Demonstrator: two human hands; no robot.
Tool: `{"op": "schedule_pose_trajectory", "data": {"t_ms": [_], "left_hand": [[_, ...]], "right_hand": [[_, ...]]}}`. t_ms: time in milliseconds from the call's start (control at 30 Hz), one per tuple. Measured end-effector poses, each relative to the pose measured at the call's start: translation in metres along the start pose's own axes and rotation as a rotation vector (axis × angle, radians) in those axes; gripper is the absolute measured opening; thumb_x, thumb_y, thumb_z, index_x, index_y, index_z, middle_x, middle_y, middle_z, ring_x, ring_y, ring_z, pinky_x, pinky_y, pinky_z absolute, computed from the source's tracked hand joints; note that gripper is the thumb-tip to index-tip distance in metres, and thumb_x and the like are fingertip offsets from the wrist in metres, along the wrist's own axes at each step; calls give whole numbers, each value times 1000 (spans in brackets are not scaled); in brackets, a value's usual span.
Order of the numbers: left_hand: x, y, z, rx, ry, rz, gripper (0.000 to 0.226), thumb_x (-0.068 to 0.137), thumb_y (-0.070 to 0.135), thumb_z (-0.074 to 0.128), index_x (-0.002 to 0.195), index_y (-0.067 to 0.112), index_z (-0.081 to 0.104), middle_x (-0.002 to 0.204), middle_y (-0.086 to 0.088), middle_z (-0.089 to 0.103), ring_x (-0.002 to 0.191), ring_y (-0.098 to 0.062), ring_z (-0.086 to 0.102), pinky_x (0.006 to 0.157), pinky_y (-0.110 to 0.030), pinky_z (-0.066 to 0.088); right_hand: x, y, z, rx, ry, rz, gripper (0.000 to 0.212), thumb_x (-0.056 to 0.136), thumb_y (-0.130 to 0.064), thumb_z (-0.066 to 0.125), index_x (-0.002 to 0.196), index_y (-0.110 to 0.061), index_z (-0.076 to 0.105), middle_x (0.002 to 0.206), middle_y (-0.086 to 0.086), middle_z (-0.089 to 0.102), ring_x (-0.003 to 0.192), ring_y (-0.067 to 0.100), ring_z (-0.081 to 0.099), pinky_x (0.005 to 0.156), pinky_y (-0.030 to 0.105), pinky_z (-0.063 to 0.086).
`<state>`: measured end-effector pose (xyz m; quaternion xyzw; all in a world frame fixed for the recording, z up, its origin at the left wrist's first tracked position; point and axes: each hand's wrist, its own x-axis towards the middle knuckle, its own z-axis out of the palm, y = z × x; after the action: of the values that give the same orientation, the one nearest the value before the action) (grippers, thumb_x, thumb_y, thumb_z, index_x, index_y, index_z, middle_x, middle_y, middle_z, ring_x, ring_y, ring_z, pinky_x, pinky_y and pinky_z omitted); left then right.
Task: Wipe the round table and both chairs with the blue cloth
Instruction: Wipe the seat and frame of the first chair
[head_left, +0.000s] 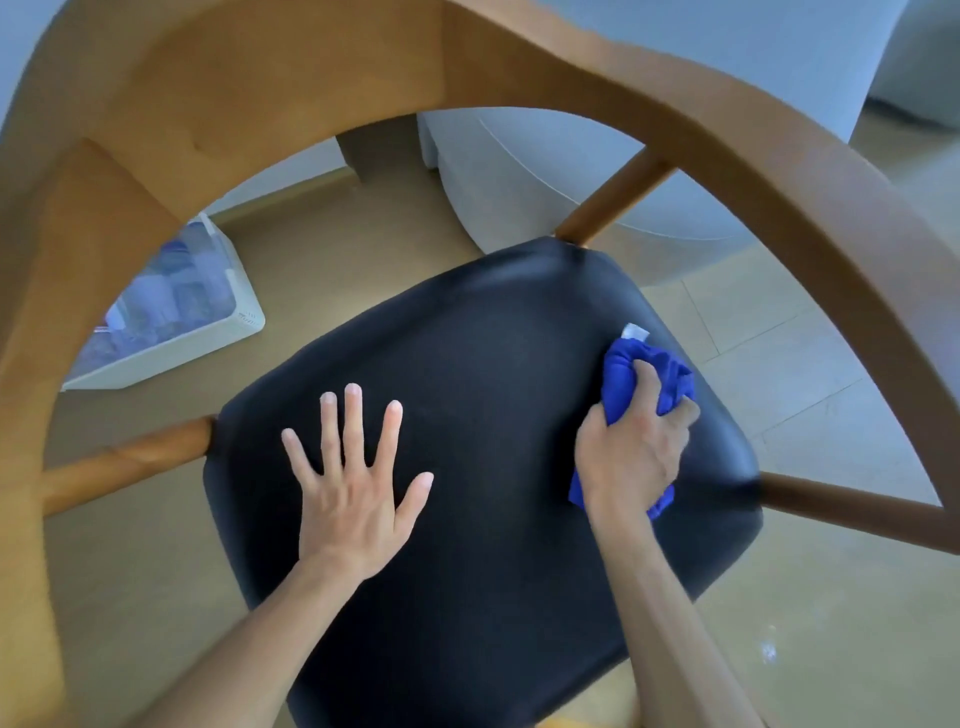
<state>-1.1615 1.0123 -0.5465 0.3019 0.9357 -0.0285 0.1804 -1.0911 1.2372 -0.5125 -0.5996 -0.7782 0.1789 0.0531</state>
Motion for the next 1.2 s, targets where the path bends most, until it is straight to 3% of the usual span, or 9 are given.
{"op": "schedule_pose_trajectory", "data": {"t_ms": [167,300,433,533,633,733,900,1100,1200], "left_hand": [[1,-2,11,1,54,12,77,92,62,12,151,15,17,159,-22,4,146,-41,3,108,-70,4],[1,-1,11,7,70,9,77,92,62,12,149,12,23,159,-22,6,146,-42,5,107,-70,3],[0,3,9,-12,92,-2,80,91,65,9,148,12,26,159,-21,8,145,-42,8,107,-69,3],[0,6,8,-33,118,-6,81,90,67,8,148,13,26,158,-21,10,145,-41,9,108,-68,2],[0,8,5,-49,123,-13,83,89,69,6,149,14,27,159,-20,8,145,-40,7,112,-57,-10],[0,6,3,-53,96,-20,85,89,69,6,149,14,28,159,-20,7,145,-40,6,110,-49,-19],[0,7,-1,-30,21,-25,85,88,69,5,151,14,22,159,-19,6,146,-39,3,109,-67,2],[0,1,-19,-3,-111,-57,79,88,67,19,152,29,-8,158,-10,-22,144,-29,-22,113,-61,-1],[-3,-4,-43,-104,-222,-47,72,93,53,36,153,29,3,159,-6,-18,146,-25,-17,117,-55,7]], "right_hand": [[-21,-53,29,-19,-27,-168,54,81,-15,58,134,-21,48,128,19,41,86,30,49,73,38,46],[-18,-52,25,-19,-27,-276,54,71,-9,68,124,-18,58,116,20,53,74,27,51,62,34,47],[-2,-46,16,-47,-155,-667,49,71,-14,69,118,-20,61,108,14,54,70,26,47,59,35,46],[30,-31,1,-67,-236,-792,47,74,-13,65,120,-22,62,106,14,53,71,28,46,60,38,44],[57,13,-20,-141,-211,-693,49,78,-14,62,125,-25,59,114,13,51,83,31,50,72,42,47],[61,66,-41,-102,-139,-395,52,81,-17,61,131,-27,54,120,11,47,98,32,52,83,42,48],[-3,131,-54,31,-136,43,56,83,-23,60,133,-40,41,132,2,36,109,31,52,86,36,45],[-119,118,-46,72,-327,95,60,79,-22,63,131,-43,42,124,-7,32,92,19,53,70,30,39],[-129,94,-60,185,-530,98,51,85,-25,60,129,-44,44,118,-10,34,77,5,52,70,28,38]]}}
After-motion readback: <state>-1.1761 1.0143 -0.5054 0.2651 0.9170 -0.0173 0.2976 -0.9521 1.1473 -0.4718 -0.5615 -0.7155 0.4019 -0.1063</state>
